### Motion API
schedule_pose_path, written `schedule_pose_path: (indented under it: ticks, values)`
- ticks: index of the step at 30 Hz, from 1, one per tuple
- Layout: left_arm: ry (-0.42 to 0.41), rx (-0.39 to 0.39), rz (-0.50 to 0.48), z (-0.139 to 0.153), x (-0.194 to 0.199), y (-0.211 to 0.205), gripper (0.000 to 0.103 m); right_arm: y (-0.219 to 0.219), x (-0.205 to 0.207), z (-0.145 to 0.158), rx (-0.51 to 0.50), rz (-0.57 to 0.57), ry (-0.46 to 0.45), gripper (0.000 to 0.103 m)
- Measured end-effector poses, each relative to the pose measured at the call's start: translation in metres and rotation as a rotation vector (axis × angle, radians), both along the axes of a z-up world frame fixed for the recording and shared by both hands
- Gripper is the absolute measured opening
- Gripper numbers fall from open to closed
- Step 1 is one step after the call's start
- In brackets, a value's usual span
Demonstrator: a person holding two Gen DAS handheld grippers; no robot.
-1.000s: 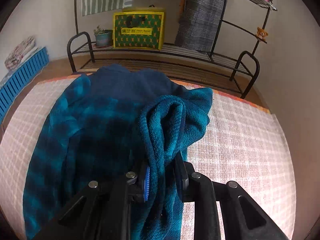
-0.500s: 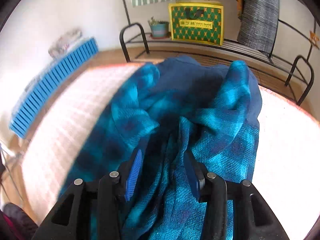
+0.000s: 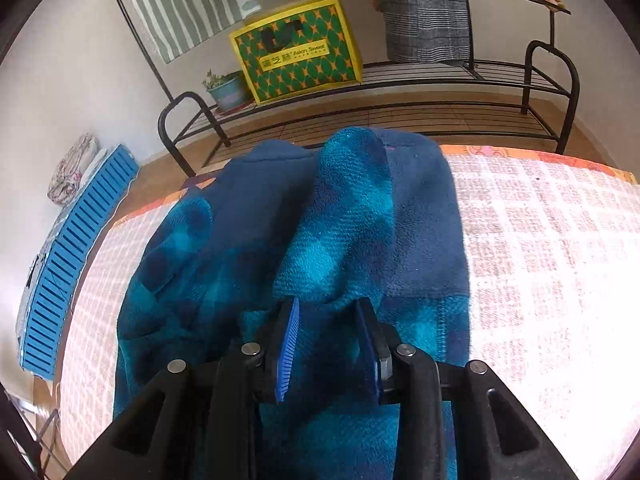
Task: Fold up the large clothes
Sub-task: 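Lay the folded edge down and open both grippers, withdrawing from the shirt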
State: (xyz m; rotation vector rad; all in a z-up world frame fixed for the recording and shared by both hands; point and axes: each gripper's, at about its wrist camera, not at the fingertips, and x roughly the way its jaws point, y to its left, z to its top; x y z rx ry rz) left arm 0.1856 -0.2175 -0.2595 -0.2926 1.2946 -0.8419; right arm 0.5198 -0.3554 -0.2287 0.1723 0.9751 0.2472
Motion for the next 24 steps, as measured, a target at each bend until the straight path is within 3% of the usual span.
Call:
schedule_pose_path:
  ticks: [3,4,8,11,14,19,21,24]
  values:
    - [0.004,0.002,0.000,-0.001,0.000,-0.002,0.008,0.031,0.002,-0.016,-0.148,0.056,-0.012,0.033]
    - [0.006,0.001,-0.003,0.002,0.000,-0.001,0.008,0.029,0.002,-0.015,-0.142,0.061,-0.008,0.033]
    - [-0.003,0.004,-0.011,0.005,-0.002,-0.003,0.008,-0.013,-0.007,0.005,0.051,-0.011,0.013,0.030]
    - [0.000,0.001,-0.003,0.006,-0.003,-0.001,0.008,-0.044,-0.037,0.033,0.108,-0.048,-0.028,0.037]
    - [0.009,-0.008,0.004,0.008,-0.003,0.003,0.008,-0.070,-0.082,0.059,0.157,-0.038,-0.033,0.038]
    - [0.046,-0.064,0.053,0.006,-0.006,0.019,0.008,-0.098,-0.187,0.095,0.142,-0.016,-0.042,0.042]
    - [0.024,-0.068,0.058,0.006,-0.015,0.020,0.008,-0.104,-0.233,0.096,0.146,-0.009,-0.029,0.049]
    - [-0.005,-0.065,0.068,0.016,-0.023,0.029,0.008,-0.110,-0.292,0.079,0.142,-0.018,0.017,0.049]
